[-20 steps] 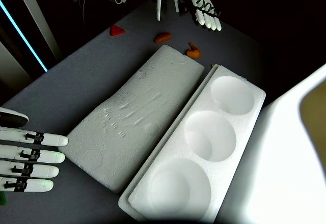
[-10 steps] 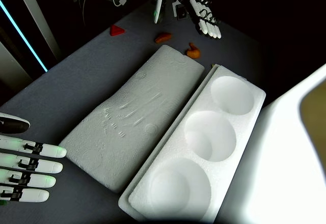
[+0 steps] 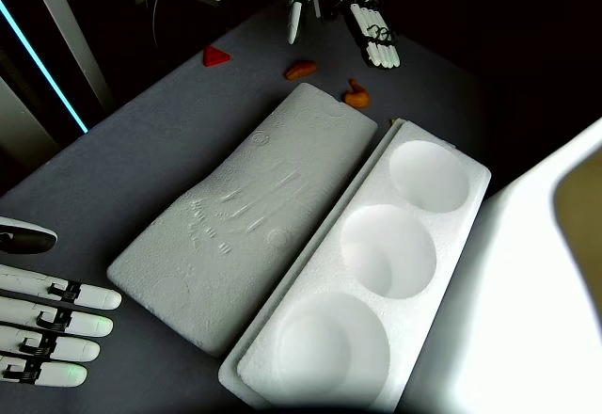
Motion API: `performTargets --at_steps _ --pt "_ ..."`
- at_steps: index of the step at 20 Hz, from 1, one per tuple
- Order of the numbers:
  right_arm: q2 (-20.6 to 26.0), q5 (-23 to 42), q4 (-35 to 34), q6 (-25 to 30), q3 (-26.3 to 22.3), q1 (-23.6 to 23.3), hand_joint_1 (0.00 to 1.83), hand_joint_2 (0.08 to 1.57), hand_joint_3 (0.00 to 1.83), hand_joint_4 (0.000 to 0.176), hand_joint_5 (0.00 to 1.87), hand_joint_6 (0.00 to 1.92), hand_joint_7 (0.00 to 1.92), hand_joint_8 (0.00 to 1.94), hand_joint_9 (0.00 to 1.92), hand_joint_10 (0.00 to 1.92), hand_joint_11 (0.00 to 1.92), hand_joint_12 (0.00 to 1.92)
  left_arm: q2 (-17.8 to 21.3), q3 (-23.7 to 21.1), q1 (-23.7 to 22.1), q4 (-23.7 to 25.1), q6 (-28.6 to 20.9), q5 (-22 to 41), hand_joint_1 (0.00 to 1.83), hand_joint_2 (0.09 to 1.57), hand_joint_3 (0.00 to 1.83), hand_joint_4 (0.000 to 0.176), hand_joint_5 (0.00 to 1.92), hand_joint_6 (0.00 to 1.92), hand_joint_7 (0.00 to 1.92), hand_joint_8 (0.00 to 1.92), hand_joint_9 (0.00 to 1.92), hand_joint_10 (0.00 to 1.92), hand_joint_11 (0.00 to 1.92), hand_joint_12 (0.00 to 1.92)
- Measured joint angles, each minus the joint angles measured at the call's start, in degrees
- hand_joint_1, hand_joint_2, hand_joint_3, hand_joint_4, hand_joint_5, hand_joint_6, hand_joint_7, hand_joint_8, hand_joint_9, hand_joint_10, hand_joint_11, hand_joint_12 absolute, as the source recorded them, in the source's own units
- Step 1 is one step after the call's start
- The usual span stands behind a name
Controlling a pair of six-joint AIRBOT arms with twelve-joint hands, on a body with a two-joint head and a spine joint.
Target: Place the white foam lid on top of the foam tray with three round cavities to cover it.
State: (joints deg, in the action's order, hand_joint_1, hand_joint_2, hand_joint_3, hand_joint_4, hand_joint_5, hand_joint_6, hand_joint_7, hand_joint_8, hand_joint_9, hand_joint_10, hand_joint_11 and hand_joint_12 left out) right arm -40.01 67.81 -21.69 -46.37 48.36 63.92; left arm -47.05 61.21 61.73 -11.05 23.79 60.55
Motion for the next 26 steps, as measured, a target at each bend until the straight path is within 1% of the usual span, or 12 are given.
performTargets --at_steps 1,2,4,5,8,10,13,16,21,22,25,26 --pt "-0.31 -0.17 -0.59 -0.09 0.31 0.00 0.57 1.17 0.00 0.000 0.00 0.00 0.00 0.00 0.00 0.00 0.00 0.00 0.04 -0.57 1.62 -1.60 0.00 0.76 0.37 1.05 0.00 0.000 0.00 0.00 0.00 0.00 0.00 0.00 0.00 0.00" --pt "-0.39 -0.50 -0.83 -0.11 0.31 -0.13 0.57 1.16 0.00 0.000 0.00 0.00 0.00 0.00 0.00 0.00 0.00 0.00 0.04 -0.59 2.58 -1.95 0.00 1.20 0.40 1.04 0.00 0.000 0.00 0.00 0.00 0.00 0.00 0.00 0.00 0.00" --pt "-0.96 -0.87 -0.61 -0.46 0.61 -0.28 0.58 1.16 0.00 0.000 0.00 0.00 0.00 0.00 0.00 0.00 0.00 0.00 -0.02 -0.66 3.26 -2.27 -0.28 1.29 0.38 1.03 0.00 0.000 0.00 0.00 0.00 0.00 0.00 0.00 0.00 0.00" --pt "-1.29 -1.57 -0.74 -0.50 0.61 -0.81 0.58 1.16 0.00 0.000 0.00 0.00 0.00 0.00 0.00 0.00 0.00 0.00 -0.13 -0.63 3.26 -1.88 -0.33 1.40 0.34 1.02 0.00 0.000 0.00 0.00 0.00 0.00 0.00 0.00 0.00 0.00" --pt "-2.25 -2.78 -1.11 -0.63 1.36 -1.16 0.63 1.15 0.00 0.000 0.00 0.00 0.00 0.00 0.00 0.00 0.00 0.00 -1.60 -0.52 2.47 0.11 -0.70 -0.07 0.33 1.03 0.00 0.000 0.00 0.00 0.00 0.00 0.00 0.00 0.00 0.00" --pt "-2.91 -3.54 -1.60 -1.22 1.90 -2.01 0.64 1.15 0.00 0.000 0.00 0.00 0.00 0.00 0.00 0.00 0.00 0.00 -2.71 0.09 1.99 0.59 -0.68 -1.14 0.36 1.01 0.00 0.000 0.00 0.00 0.00 0.00 0.00 0.00 0.00 0.00" --pt "-4.35 -4.52 -2.51 -1.44 2.80 -2.69 0.65 1.15 0.00 0.000 0.00 0.00 0.00 0.00 0.00 0.00 0.00 0.00 -3.67 0.92 1.90 -0.96 -0.13 -2.32 0.39 1.00 0.00 0.000 0.00 0.00 0.00 0.00 0.00 0.00 0.00 0.00" --pt "-5.31 -5.14 -2.75 -1.62 3.45 -3.37 0.62 1.16 0.00 0.000 0.00 0.00 0.00 0.00 0.00 0.00 0.01 0.00 -5.27 1.64 0.85 -0.92 0.09 -3.52 0.39 1.00 0.00 0.000 0.00 0.00 0.00 0.00 0.00 0.00 0.00 0.00" --pt "-6.71 -6.25 -5.35 -1.70 4.72 -3.78 0.62 1.15 0.00 0.000 0.00 0.00 0.00 0.00 0.00 0.00 0.00 0.00 -6.58 2.36 -0.33 -0.74 1.03 -5.07 0.44 1.01 0.00 0.000 0.03 0.01 0.00 0.00 0.00 0.00 0.00 0.00" --pt "-7.23 -6.25 -5.79 -1.73 4.98 -3.78 0.65 1.15 0.00 0.000 0.00 0.00 0.00 0.00 0.00 0.00 0.00 0.00 -6.91 2.36 -0.68 -1.57 1.70 -5.49 0.45 1.01 0.00 0.000 0.03 0.01 0.00 0.00 0.00 0.00 0.00 0.00" --pt "-8.87 -6.69 -6.80 -1.75 6.10 -4.59 0.59 1.16 0.00 0.000 0.00 0.00 0.00 0.00 0.00 0.00 0.02 0.01 -7.58 2.60 -0.74 -2.10 2.12 -5.64 0.48 1.01 0.00 0.000 0.05 0.01 0.00 0.00 0.00 0.00 0.00 0.00" --pt "-9.07 -6.86 -7.04 -1.75 6.21 -4.72 0.60 1.15 0.00 0.000 0.00 0.00 0.00 0.00 0.00 0.00 0.02 0.01 -7.74 2.60 -0.74 -2.38 2.12 -5.64 0.50 1.01 0.00 0.000 0.05 0.01 0.00 0.00 0.00 0.00 0.00 0.00"
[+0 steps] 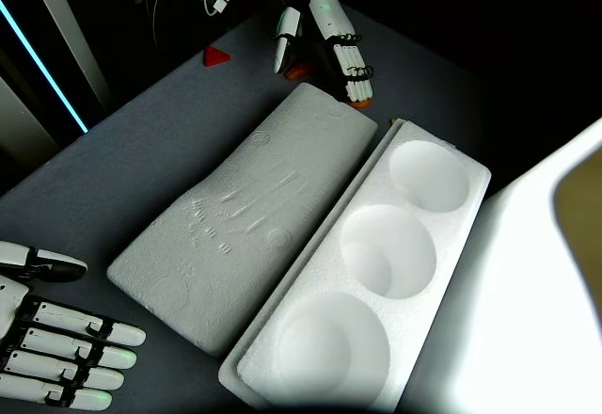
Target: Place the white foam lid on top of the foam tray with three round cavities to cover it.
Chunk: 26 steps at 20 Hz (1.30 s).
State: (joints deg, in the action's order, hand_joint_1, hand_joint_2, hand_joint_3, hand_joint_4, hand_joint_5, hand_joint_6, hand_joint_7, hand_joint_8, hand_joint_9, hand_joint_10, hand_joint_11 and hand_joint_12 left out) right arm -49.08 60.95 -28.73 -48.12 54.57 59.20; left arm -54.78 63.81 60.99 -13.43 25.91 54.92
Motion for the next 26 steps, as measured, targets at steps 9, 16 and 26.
performTargets --at_steps 9,16,26 --pt "-3.91 -0.50 -2.36 1.75 2.34 -1.33 0.56 1.17 0.00 0.000 0.00 0.00 0.00 0.00 0.00 0.00 0.00 0.63 -1.88 0.94 -0.68 -0.74 0.07 -0.20 0.51 0.99 0.00 0.000 0.06 0.01 0.00 0.00 0.00 0.00 0.00 0.00" --pt "-6.43 -1.33 -3.34 2.29 4.39 -3.45 0.54 1.13 0.00 0.000 0.00 0.00 0.00 0.00 0.00 0.00 0.00 0.51 -4.04 1.88 -1.49 -1.62 -0.07 -0.22 0.51 1.00 0.00 0.000 0.09 0.02 0.00 0.00 0.00 0.00 0.00 0.00" --pt "-6.45 -0.85 -3.98 3.50 3.52 -3.58 0.49 1.21 0.01 0.000 0.00 0.00 0.07 0.03 0.00 0.39 0.00 1.66 -4.57 0.39 -0.98 -2.62 -2.27 3.17 0.41 1.12 0.03 0.000 0.15 0.02 0.00 0.00 0.00 0.00 0.00 0.00"
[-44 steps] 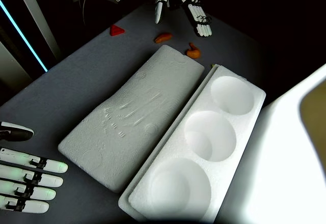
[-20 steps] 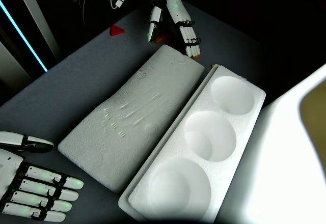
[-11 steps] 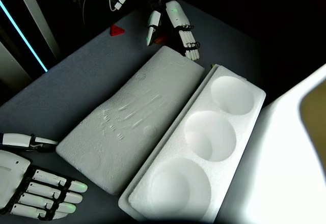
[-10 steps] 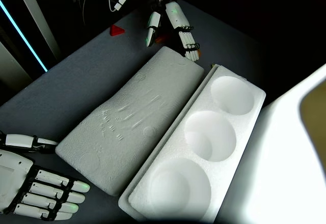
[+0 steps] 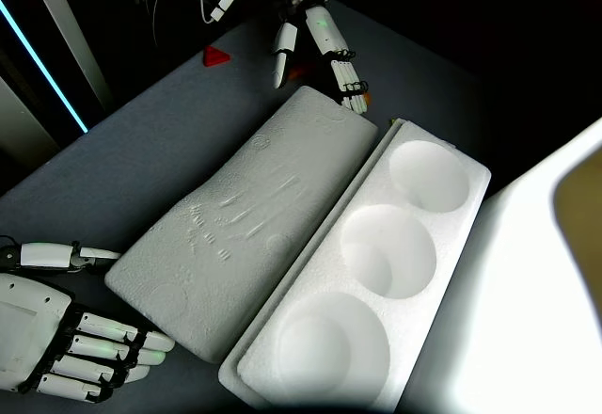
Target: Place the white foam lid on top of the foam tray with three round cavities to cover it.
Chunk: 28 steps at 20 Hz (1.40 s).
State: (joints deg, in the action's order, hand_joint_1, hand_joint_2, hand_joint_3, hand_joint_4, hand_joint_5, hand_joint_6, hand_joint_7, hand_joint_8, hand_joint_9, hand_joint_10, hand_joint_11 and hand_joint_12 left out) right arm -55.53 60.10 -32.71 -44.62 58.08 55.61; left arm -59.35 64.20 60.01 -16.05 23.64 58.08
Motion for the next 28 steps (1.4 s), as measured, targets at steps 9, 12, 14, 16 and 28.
performTargets --at_steps 9,12,14,16,28 --pt "5.84 7.48 2.64 1.62 -7.48 4.55 0.45 1.23 0.00 0.000 0.09 0.21 0.13 0.01 0.03 0.32 0.00 1.46 4.22 -5.81 3.39 1.79 -1.86 7.85 0.38 1.17 0.01 0.000 0.16 0.01 0.00 0.00 0.00 0.00 0.00 0.00" --pt "8.74 13.92 3.21 2.54 -10.05 7.58 0.43 1.25 0.00 0.000 0.07 0.20 0.15 0.01 0.00 0.52 0.00 1.44 6.03 -7.80 3.50 3.43 -2.43 11.96 0.41 1.18 0.01 0.000 0.16 0.01 0.00 0.00 0.00 0.00 0.00 0.00" --pt "10.21 16.28 3.58 2.62 -11.45 8.26 0.41 1.25 0.00 0.000 0.08 0.20 0.06 0.04 0.00 0.22 0.00 1.39 6.97 -8.59 3.50 3.91 -2.51 13.79 0.38 1.19 0.01 0.000 0.16 0.01 0.00 0.00 0.00 0.00 0.00 0.00" --pt "11.30 18.10 4.63 2.67 -11.87 8.17 0.49 1.23 0.00 0.000 0.00 0.46 0.09 0.02 0.00 0.29 0.00 1.17 8.11 -9.18 3.41 3.87 -2.49 14.97 0.32 1.21 0.02 0.000 0.13 0.00 0.00 0.00 0.00 0.00 0.00 0.00" --pt "12.92 14.97 7.08 1.07 -6.69 -3.61 0.40 1.18 0.00 0.000 0.00 0.57 0.32 0.14 0.00 1.05 0.00 1.88 6.99 -3.13 -8.63 4.72 -2.82 11.96 0.43 1.18 0.00 0.000 0.17 0.01 0.00 0.00 0.00 0.00 0.00 0.00"
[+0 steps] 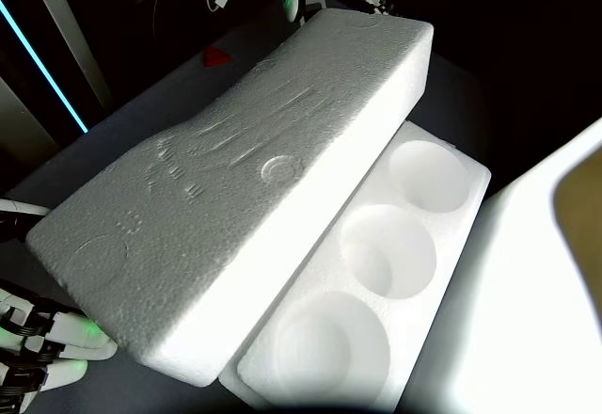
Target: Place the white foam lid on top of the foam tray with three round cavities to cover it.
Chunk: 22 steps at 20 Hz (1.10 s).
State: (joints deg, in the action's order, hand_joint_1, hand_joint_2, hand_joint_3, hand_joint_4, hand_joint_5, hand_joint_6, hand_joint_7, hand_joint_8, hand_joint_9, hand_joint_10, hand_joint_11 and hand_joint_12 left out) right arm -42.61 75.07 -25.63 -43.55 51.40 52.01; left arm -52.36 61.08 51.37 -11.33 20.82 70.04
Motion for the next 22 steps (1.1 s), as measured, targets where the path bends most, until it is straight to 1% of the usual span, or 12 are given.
performTargets --at_steps 2,3,6,10,12,14,16,18,19,20,21,22 --pt "-0.46 -2.08 0.04 -0.39 1.42 -2.75 0.41 1.17 0.00 0.000 0.00 0.60 0.31 0.16 0.00 1.08 0.00 1.88 -1.25 2.32 -2.56 0.15 -0.48 -2.16 0.41 1.18 0.00 0.000 0.18 0.01 0.00 0.00 0.00 0.00 0.00 0.00" --pt "-1.05 -3.74 0.17 -0.68 2.62 -4.50 0.41 1.18 0.00 0.000 0.00 0.70 0.22 0.43 0.00 1.11 0.00 1.92 -2.08 3.56 -4.07 0.20 -0.70 -3.52 0.42 1.16 0.00 0.000 0.20 0.02 0.00 0.00 0.00 0.00 0.00 0.00" --pt "-2.49 -8.63 0.59 -1.62 5.42 -9.40 0.50 1.17 0.00 0.000 0.00 0.76 0.10 0.54 0.00 0.92 0.00 1.84 -3.43 6.25 -7.30 -0.04 -1.05 -6.25 0.54 1.13 0.00 0.000 0.22 0.03 0.00 0.00 0.00 0.00 0.00 0.00" --pt "-5.07 -15.21 0.42 -2.34 9.79 -14.93 0.52 1.19 0.00 0.000 0.00 0.39 0.06 0.42 0.00 0.68 0.00 1.77 -6.23 10.78 -11.91 0.11 -1.44 -8.61 0.57 1.11 0.00 0.000 0.23 0.03 0.00 0.00 0.00 0.00 0.00 0.00" --pt "-5.64 -17.31 0.33 -2.58 10.95 -16.28 0.50 1.18 0.00 0.000 0.00 0.32 0.10 0.40 0.00 0.73 0.00 1.79 -7.28 12.28 -12.94 0.11 -1.86 -9.81 0.57 1.10 0.00 0.000 0.23 0.03 0.00 0.00 0.00 0.00 0.00 0.00" --pt "-6.32 -19.47 0.37 -2.80 12.48 -17.70 0.48 1.19 0.00 0.000 0.00 0.27 0.09 0.39 0.00 0.68 0.00 1.80 -8.96 14.38 -13.84 0.13 -2.78 -12.39 0.56 1.04 0.03 0.000 0.28 0.02 0.02 0.00 0.00 0.00 0.00 0.65" --pt "-7.48 -21.62 0.37 -2.84 14.23 -19.12 0.46 1.20 0.00 0.000 0.00 0.29 0.07 0.44 0.00 0.79 0.00 1.85 -10.38 16.04 -13.99 0.07 -3.06 -14.71 0.54 1.06 0.01 0.000 0.28 0.01 0.02 0.00 0.00 0.00 0.00 0.81" --pt "-8.15 -24.24 0.55 -3.08 15.47 -20.59 0.50 1.18 0.00 0.000 0.00 0.44 0.06 0.57 0.00 0.93 0.00 1.90 -11.10 17.11 -14.01 -0.28 -3.30 -16.85 0.51 1.07 0.00 0.000 0.26 0.00 0.00 0.00 0.00 0.00 0.00 0.66" --pt "-8.59 -25.86 0.92 -3.21 16.44 -21.79 0.53 1.18 0.00 0.000 0.00 0.36 0.02 0.56 0.00 0.81 0.00 1.85 -11.69 17.77 -14.12 -0.50 -3.39 -18.08 0.50 1.08 0.00 0.000 0.25 0.01 0.00 0.00 0.00 0.00 0.00 0.51" --pt "-9.14 -27.21 1.22 -3.30 17.27 -22.95 0.53 1.19 0.00 0.000 0.00 0.10 0.00 0.31 0.00 0.42 0.00 1.70 -11.89 18.14 -14.53 -1.11 -3.48 -18.51 0.50 1.08 0.00 0.000 0.24 0.01 0.00 0.00 0.00 0.00 0.00 0.32" --pt "-9.55 -28.09 1.27 -3.45 17.90 -23.54 0.54 1.18 0.00 0.000 0.00 0.02 0.01 0.18 0.00 0.27 0.00 1.59 -12.09 18.73 -14.73 -1.14 -3.48 -18.71 0.51 1.08 0.00 0.000 0.23 0.01 0.00 0.00 0.00 0.00 0.00 0.12" --pt "-10.05 -28.96 1.31 -3.56 18.38 -24.11 0.53 1.18 0.00 0.000 0.00 0.00 0.03 0.15 0.00 0.31 0.00 1.60 -12.41 19.15 -14.82 -1.40 -3.52 -18.80 0.50 1.09 0.00 0.000 0.22 0.01 0.00 0.00 0.00 0.00 0.00 0.02"
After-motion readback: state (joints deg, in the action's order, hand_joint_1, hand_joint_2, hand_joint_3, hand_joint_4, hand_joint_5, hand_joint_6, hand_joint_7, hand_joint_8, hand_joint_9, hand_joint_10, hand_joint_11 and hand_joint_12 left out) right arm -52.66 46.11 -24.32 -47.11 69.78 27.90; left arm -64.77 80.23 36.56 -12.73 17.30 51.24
